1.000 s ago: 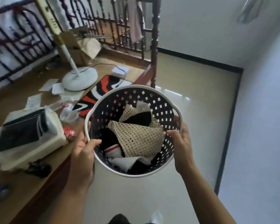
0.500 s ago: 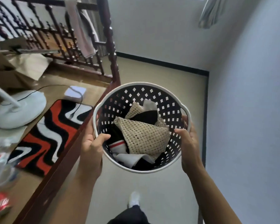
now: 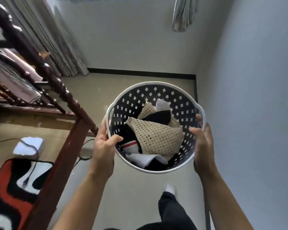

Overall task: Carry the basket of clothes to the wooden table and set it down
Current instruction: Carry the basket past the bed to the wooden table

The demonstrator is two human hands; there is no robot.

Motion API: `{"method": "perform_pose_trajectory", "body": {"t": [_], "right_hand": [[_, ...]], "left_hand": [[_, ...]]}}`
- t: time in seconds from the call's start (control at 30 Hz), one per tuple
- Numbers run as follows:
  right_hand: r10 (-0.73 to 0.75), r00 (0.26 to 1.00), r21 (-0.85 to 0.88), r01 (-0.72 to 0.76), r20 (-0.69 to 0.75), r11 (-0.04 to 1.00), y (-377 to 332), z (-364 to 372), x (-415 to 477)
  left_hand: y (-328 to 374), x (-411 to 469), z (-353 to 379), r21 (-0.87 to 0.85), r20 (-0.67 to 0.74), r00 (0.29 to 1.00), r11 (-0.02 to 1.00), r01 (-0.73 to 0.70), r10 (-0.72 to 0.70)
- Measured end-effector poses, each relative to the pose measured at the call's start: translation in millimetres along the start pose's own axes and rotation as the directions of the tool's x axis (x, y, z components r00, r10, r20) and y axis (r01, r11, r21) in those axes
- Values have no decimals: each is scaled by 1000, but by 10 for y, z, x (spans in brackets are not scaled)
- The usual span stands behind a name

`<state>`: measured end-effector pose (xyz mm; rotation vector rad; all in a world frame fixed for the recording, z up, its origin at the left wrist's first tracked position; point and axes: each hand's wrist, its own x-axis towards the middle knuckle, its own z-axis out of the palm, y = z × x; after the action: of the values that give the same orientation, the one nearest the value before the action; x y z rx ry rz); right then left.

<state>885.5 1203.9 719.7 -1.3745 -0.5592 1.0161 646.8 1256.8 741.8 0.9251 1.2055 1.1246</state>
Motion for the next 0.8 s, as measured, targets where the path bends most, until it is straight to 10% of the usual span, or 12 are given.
{"method": "perform_pose_trajectory", "body": {"t": [0.8], "right_hand": [[-16,959,-195,75,284,978,-742,3268,4974]], "left_hand": [[1154,4932,-10,-126,-275,957,984,-127,88]]}}
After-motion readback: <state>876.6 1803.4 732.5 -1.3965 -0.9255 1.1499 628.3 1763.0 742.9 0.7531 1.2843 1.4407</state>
